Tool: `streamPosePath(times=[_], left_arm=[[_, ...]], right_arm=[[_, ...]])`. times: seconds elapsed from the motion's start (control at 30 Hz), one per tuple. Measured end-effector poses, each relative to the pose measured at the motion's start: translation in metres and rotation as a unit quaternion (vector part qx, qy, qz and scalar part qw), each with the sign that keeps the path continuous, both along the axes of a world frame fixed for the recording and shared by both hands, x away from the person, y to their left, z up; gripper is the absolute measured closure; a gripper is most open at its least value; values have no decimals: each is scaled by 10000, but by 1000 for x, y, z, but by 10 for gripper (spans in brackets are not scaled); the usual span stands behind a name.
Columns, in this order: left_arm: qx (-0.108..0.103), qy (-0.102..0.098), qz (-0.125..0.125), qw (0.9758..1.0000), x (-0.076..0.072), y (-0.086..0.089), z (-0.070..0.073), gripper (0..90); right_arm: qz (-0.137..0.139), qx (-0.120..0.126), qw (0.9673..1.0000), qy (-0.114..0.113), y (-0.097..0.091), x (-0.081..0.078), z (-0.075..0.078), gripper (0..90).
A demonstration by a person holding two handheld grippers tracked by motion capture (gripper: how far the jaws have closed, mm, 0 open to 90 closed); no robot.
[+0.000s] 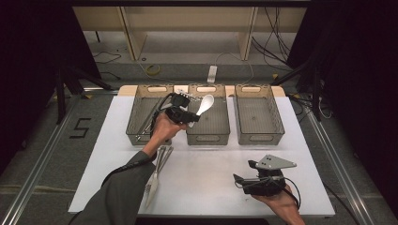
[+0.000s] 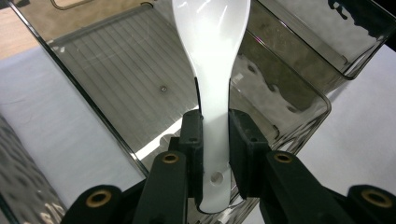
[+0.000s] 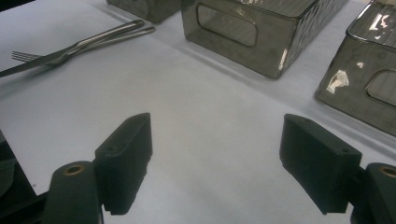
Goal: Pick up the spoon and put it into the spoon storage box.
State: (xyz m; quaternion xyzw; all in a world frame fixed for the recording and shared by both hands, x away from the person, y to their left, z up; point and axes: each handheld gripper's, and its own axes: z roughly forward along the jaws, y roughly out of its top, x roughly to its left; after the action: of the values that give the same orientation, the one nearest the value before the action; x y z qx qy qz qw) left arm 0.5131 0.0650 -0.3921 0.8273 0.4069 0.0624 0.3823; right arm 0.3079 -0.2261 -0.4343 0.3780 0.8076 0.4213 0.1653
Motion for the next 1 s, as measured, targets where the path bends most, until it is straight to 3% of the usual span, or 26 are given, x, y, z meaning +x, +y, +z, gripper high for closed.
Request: streamPosePath(times=[0.6,0.77,0.87,1.0], left_arm=[[166,121,83,9998,10,-10,-13,759],[92,160,166,9997,12,-11,-16,750],[-98,172,178,9996,12,-10,-13,666],[-125,128,142,9997,9,-8,-6,626]], right_arm=[[8,10,10000,4,0,0,0,263],[6,16,10000,8,0,0,0,263],[17,0,10000,24,0,0,0,263],[18,-16,10000,37,0,0,-1,263]])
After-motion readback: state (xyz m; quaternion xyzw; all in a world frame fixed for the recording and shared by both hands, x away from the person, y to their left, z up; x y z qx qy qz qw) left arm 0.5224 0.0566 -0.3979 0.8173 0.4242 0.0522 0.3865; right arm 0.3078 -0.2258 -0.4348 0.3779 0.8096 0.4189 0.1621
